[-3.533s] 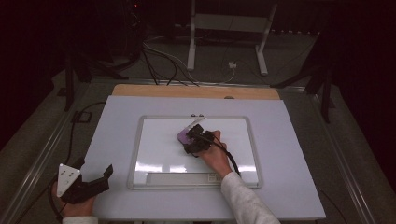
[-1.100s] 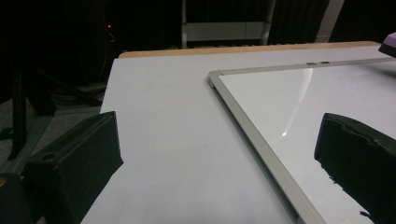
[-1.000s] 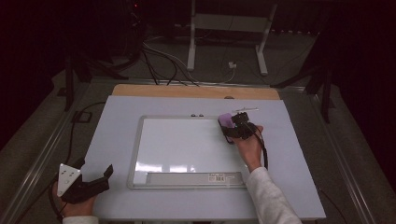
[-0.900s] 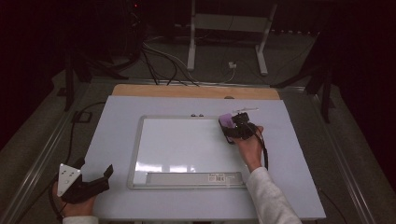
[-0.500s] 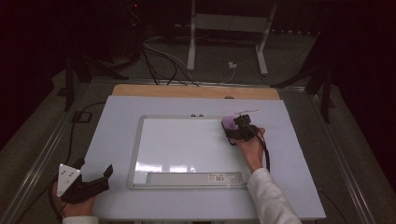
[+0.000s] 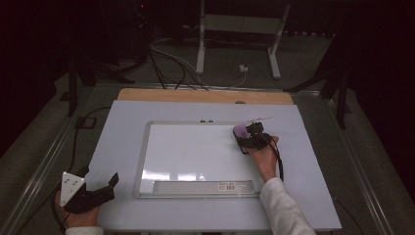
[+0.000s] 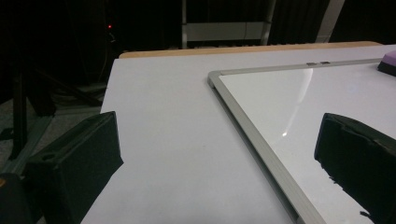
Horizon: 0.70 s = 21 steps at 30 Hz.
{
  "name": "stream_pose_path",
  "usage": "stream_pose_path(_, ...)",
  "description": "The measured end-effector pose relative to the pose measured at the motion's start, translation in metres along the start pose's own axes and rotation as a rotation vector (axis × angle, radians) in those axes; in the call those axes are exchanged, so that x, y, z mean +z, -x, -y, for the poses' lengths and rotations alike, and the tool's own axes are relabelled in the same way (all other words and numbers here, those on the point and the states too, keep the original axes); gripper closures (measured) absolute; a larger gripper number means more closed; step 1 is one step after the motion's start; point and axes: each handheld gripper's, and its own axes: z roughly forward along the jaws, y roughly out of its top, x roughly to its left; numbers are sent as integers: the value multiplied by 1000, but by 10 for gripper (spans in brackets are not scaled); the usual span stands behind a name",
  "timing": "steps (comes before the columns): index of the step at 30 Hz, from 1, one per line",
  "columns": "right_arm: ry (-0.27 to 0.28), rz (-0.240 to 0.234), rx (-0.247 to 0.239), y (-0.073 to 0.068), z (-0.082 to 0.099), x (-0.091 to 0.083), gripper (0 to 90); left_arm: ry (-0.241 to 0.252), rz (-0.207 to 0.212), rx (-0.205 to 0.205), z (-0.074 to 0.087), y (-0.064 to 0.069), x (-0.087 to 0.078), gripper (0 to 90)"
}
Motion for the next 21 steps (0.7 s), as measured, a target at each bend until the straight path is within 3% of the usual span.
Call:
stream_pose_path(15,-8,-11,1,1,0,2,392,-1,0,0,0,0,0,13)
stream_pose_path(18,-6,-4,-25,-2,1,2,345,0,0,1,0,0,0,13)
stream_pose_path(21,19,34,-68,-9,1,-2,276,-2,0,-1,0,0,0,13)
